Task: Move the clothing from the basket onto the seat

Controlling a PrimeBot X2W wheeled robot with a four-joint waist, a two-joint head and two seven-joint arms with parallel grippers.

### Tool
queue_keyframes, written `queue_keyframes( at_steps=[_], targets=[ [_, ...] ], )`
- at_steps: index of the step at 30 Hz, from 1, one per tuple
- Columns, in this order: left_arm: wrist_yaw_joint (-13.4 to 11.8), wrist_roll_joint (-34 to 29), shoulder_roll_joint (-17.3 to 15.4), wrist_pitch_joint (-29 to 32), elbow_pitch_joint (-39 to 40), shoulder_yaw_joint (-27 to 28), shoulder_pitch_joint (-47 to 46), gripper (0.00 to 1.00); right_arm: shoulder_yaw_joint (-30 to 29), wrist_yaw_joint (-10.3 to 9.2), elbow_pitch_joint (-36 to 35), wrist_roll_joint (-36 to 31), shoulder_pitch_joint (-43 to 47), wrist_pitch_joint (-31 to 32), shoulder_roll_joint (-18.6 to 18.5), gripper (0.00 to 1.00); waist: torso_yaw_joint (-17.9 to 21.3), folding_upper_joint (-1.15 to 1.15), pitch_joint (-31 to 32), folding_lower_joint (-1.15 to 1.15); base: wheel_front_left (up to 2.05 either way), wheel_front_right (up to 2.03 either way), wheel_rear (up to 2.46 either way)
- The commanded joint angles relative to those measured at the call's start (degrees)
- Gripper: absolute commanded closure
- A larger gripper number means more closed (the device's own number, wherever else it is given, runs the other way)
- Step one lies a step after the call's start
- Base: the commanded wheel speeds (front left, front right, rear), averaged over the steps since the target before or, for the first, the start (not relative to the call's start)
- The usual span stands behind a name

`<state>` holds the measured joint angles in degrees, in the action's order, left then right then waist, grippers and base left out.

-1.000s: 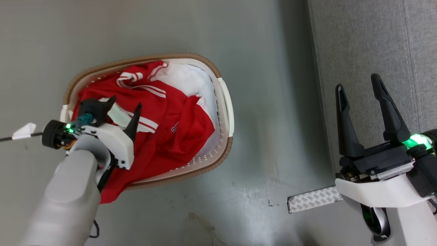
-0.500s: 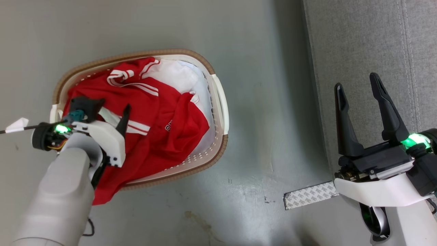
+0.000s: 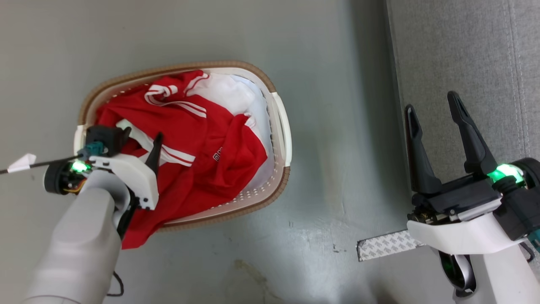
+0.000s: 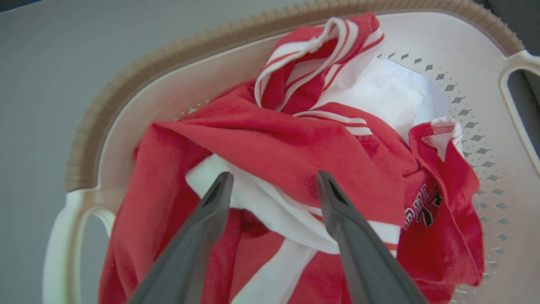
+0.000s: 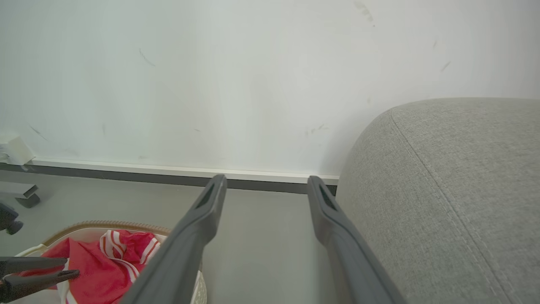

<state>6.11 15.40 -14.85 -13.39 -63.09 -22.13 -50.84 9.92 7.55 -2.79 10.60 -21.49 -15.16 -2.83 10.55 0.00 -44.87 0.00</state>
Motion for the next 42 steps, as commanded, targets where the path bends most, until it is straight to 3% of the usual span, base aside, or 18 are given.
queue_keyframes(
  at_steps=[1, 12, 13, 14, 15, 25, 42],
  targets=[
    [0.2, 0.4, -0.1, 0.0, -0.4, 0.1, -0.8, 0.00, 0.0, -0.12, -0.2, -0.3, -1.0, 0.0, -0.1, 0.00, 0.4, 0.00, -0.5, 0.00, 0.00, 0.00, 0.00],
    [0.5, 1.1, -1.9, 2.0, -2.4, -0.7, -4.1, 0.00, 0.5, -0.12, -1.1, 1.0, -0.4, 0.0, -0.1, 0.00, 3.7, 0.00, -4.8, 0.00, 0.00, 0.00, 0.00],
    [0.8, 0.5, -1.9, 1.8, -2.4, -1.5, -4.0, 0.09, 0.5, -0.12, -1.2, 1.1, -0.4, 0.0, -0.1, 0.00, 3.9, 0.00, -4.9, 0.00, 0.00, 0.00, 0.00],
    [0.9, -0.2, -1.7, 2.0, -2.5, -2.3, -3.9, 0.73, 0.4, -0.12, -1.2, 1.2, -0.3, 0.0, -0.1, 0.00, 4.0, 0.00, -5.0, 0.00, 0.00, 0.00, 0.00],
    [1.1, -0.4, -1.4, 2.0, -2.5, -3.0, -4.0, 1.00, 0.2, -0.12, -1.2, 1.2, -0.2, 0.0, -0.1, 0.00, 4.0, 0.00, -5.1, 0.00, 0.00, 0.00, 0.00],
    [1.3, 2.5, 0.4, -1.8, 3.9, -2.6, -0.6, 1.00, -0.8, -0.12, 0.6, -0.3, 0.3, 0.0, -0.1, 0.00, 0.0, 0.00, 1.2, 0.00, 0.00, 0.00, 0.00],
    [0.5, 4.1, 4.2, -1.8, 28.2, 2.2, 24.0, 1.00, -3.9, -0.12, 6.2, -1.7, 12.7, 0.0, -0.2, 0.00, -7.7, 0.00, 32.1, 0.00, 0.00, 0.00, 0.00]
  ],
)
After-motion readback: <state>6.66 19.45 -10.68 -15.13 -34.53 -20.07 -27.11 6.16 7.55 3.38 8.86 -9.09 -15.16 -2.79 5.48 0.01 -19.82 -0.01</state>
